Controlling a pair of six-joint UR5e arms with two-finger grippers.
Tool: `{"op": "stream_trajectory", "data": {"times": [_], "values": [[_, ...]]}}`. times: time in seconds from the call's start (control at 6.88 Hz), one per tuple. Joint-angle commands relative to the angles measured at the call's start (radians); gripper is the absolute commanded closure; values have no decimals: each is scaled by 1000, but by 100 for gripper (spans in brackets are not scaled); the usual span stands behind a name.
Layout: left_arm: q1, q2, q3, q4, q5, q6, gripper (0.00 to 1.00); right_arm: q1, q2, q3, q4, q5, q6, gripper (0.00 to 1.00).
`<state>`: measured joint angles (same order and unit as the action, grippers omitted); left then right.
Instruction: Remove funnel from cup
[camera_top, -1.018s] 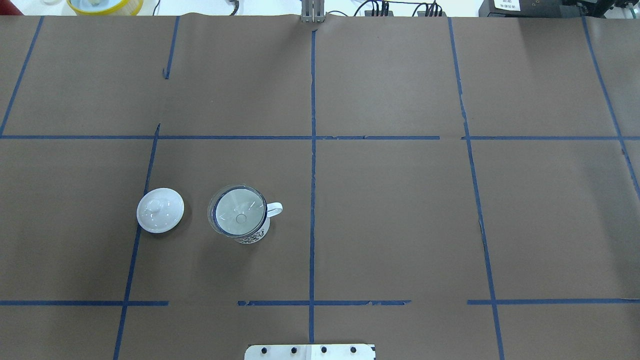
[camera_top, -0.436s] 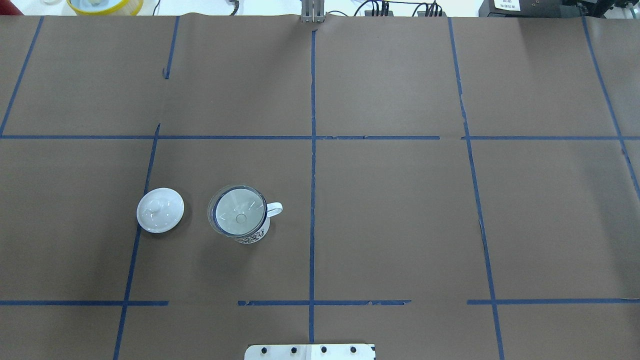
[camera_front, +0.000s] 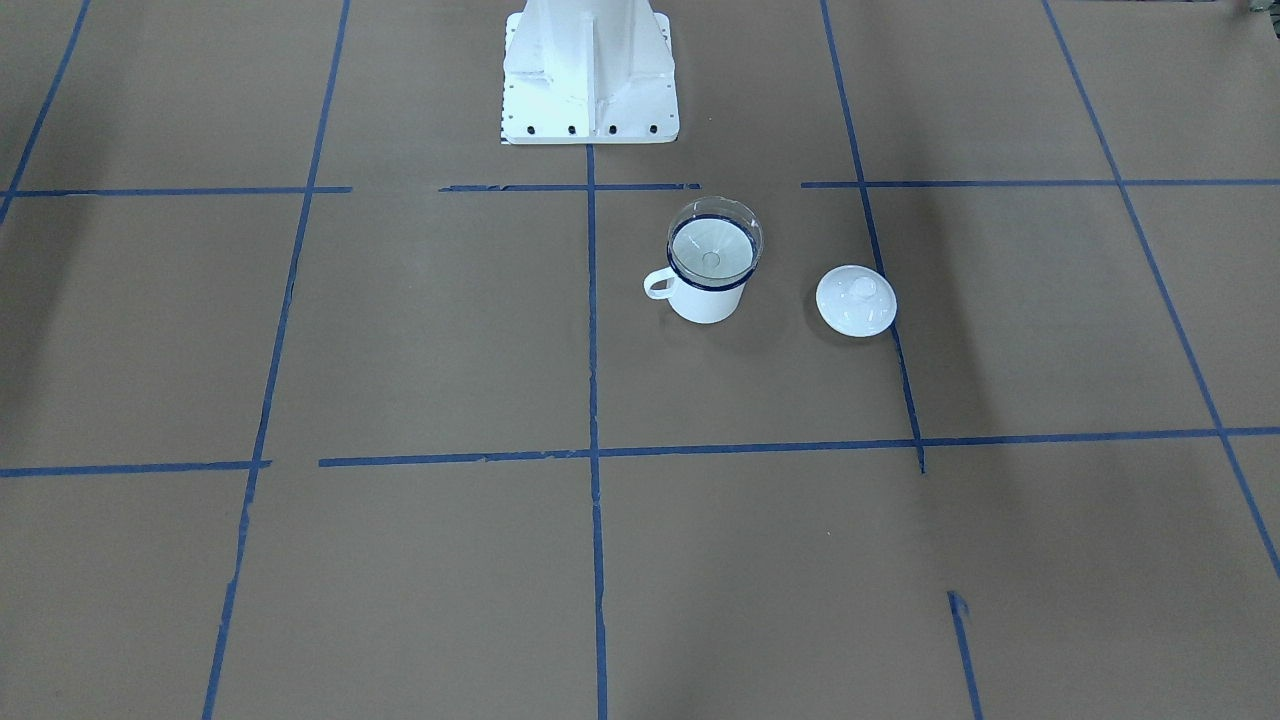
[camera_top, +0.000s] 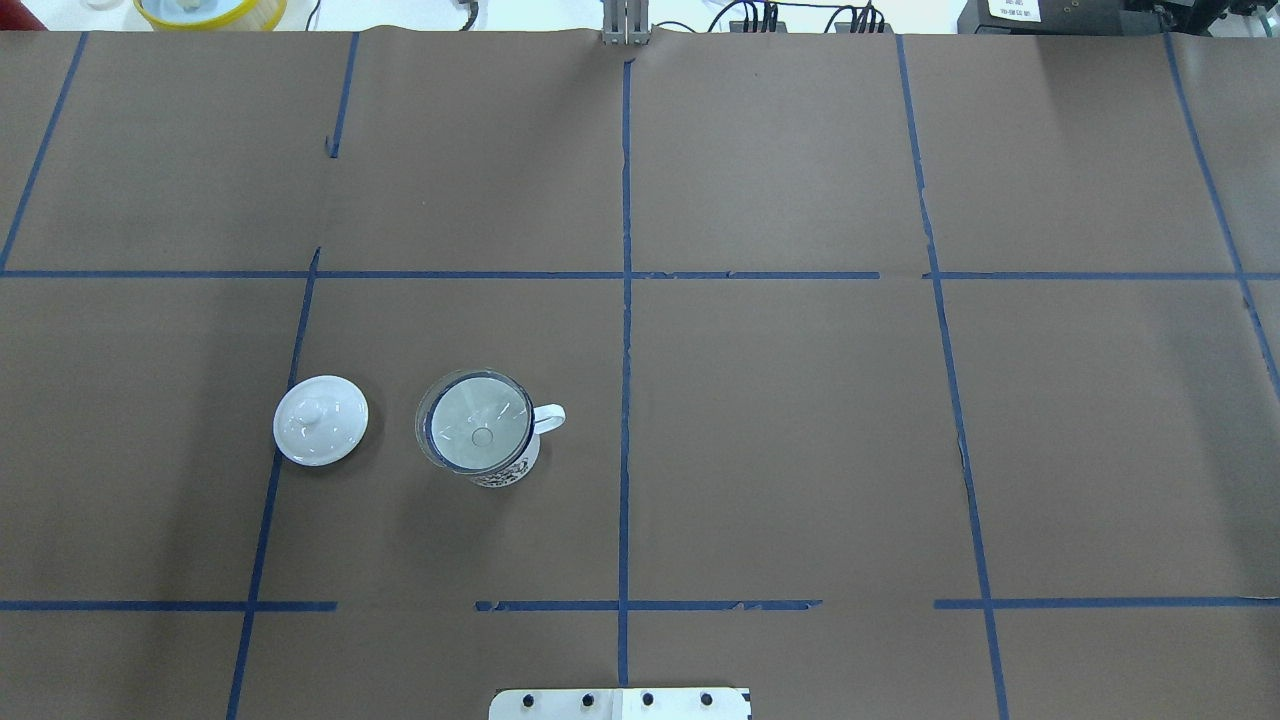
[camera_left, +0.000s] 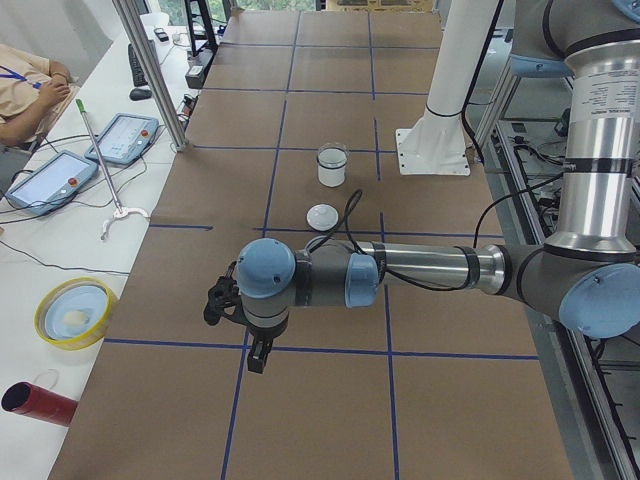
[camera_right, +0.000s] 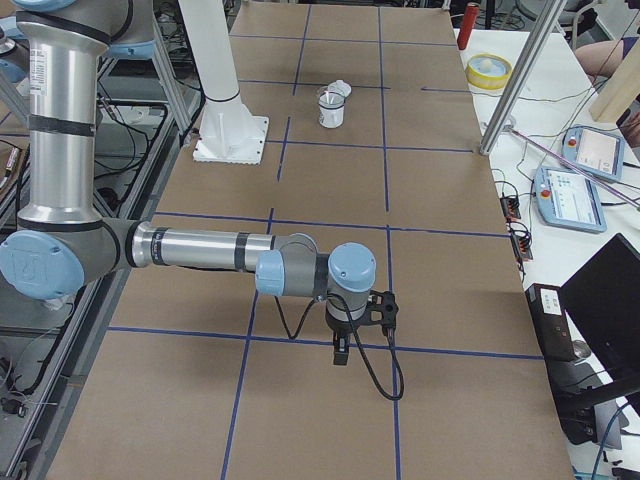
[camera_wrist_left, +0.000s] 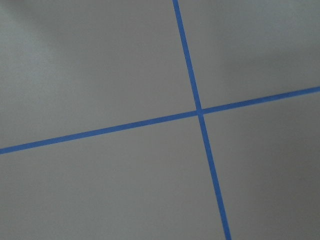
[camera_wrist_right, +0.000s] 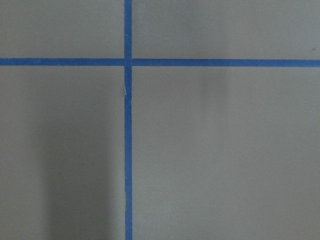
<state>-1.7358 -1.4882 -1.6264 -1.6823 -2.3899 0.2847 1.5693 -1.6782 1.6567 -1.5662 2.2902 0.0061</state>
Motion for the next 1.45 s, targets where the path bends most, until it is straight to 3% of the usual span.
{"op": "stream_trajectory", "data": {"times": [0.0,0.29,0.44,0.73,1.02,1.31], "values": [[-1,48,7,-161,1,-56,0,0,0,0,0,0,0,0],[1,29,-10,-171,2,-145,0,0,0,0,0,0,0,0],[8,20,-30,-184,0,-294,0,0,0,0,0,0,0,0],[173,6,-32,-348,1,-639,0,0,0,0,0,0,0,0],[258,-38,-55,-363,-53,-923,0,0,0,0,0,0,0,0],[450,-188,-67,-355,-41,-1257,0,0,0,0,0,0,0,0]]}}
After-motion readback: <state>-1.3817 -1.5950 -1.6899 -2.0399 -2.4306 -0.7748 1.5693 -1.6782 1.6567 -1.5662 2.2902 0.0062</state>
